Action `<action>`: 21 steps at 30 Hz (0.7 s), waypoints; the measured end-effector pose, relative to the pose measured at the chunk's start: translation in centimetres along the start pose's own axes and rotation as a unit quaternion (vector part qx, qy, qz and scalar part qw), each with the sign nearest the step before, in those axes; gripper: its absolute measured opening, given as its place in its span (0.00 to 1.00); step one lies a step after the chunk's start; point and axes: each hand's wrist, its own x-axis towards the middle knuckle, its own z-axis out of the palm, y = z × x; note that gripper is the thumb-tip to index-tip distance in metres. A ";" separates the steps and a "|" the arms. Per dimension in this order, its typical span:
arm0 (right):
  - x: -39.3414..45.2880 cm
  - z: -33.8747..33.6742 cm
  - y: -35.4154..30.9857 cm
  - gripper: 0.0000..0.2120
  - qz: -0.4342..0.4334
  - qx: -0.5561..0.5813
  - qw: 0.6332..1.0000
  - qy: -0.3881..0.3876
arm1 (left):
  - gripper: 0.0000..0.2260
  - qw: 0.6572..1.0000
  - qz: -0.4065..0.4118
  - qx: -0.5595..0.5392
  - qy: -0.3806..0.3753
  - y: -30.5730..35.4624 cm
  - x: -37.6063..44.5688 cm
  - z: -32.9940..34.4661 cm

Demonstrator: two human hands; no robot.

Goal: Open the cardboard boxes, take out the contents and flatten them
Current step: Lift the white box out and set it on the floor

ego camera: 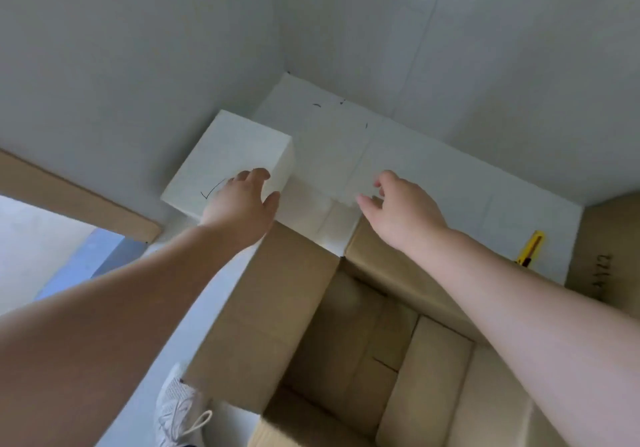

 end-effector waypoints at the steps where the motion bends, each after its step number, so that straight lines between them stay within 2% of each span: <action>1: -1.4 -0.8 1.6 0.22 -0.001 0.002 1.000 -0.002 | 0.20 1.000 -0.015 -0.001 0.000 1.3 -2.1 0.2; 8: -9.1 -3.0 10.3 0.22 -0.071 -0.031 0.995 -0.057 | 0.17 0.991 -0.128 -0.046 0.019 6.8 -16.1 5.5; 14: -13.5 0.3 14.4 0.23 -0.103 -0.139 0.978 -0.114 | 0.17 0.959 -0.259 -0.112 0.013 8.7 -27.5 12.9; 18: -13.3 3.8 16.9 0.23 -0.117 -0.202 0.967 -0.106 | 0.25 0.936 -0.333 -0.114 0.022 9.1 -32.3 19.5; 21: -11.9 7.5 19.6 0.26 -0.109 -0.262 0.954 -0.097 | 0.35 0.913 -0.391 -0.115 0.011 9.7 -33.8 24.5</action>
